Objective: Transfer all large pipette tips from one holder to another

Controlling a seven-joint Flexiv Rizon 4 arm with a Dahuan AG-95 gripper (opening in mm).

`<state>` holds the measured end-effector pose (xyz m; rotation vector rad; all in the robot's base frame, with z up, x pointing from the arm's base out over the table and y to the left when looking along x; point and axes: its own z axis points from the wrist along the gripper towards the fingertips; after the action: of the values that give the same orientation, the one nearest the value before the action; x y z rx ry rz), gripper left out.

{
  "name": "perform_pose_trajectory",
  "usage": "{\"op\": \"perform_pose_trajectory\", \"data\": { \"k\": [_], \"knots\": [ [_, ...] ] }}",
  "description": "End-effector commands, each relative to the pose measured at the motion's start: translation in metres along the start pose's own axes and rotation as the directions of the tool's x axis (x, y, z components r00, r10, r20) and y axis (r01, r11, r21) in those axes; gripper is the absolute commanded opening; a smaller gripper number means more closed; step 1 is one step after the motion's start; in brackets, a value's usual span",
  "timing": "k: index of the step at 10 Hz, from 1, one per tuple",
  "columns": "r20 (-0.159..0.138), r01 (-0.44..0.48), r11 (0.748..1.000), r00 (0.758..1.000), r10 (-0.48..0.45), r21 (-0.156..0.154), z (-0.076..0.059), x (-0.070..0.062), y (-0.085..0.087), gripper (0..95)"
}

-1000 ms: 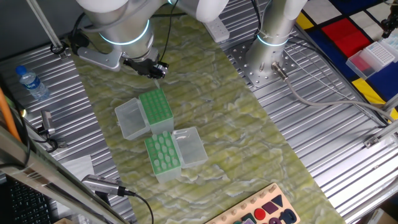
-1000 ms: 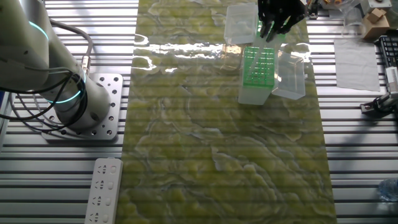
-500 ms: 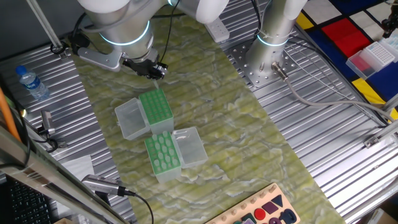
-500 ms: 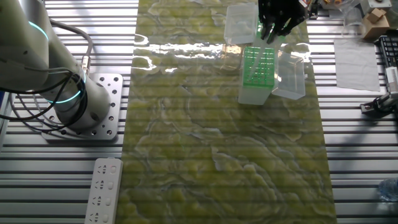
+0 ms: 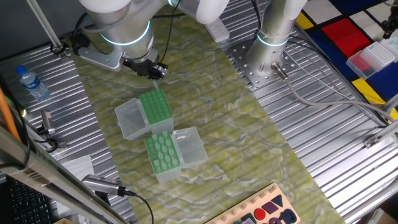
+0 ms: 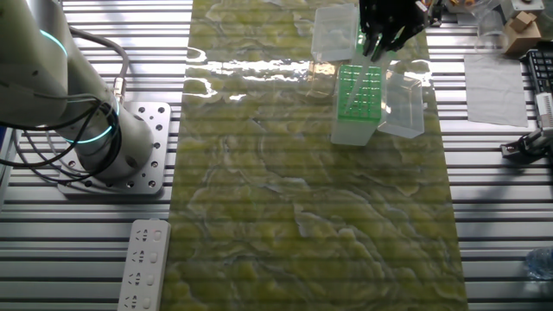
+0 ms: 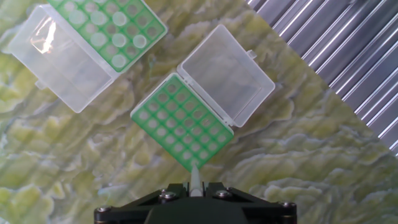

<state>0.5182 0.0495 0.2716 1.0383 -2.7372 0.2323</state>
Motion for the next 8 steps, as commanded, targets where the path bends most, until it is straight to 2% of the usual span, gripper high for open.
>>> {"op": "perform_pose_trajectory", "data": {
  "k": [1, 6, 8],
  "knots": [
    [0.003, -0.002, 1.0, 1.0, 0.002, -0.002, 0.001, 0.0, 0.0, 0.0],
    [0.023, -0.004, 1.0, 1.0, 0.004, 0.01, 0.012, -0.001, 0.002, 0.0],
    [0.055, 0.01, 1.0, 0.998, -0.011, 0.027, 0.018, 0.003, 0.002, 0.0]
  ]
}}
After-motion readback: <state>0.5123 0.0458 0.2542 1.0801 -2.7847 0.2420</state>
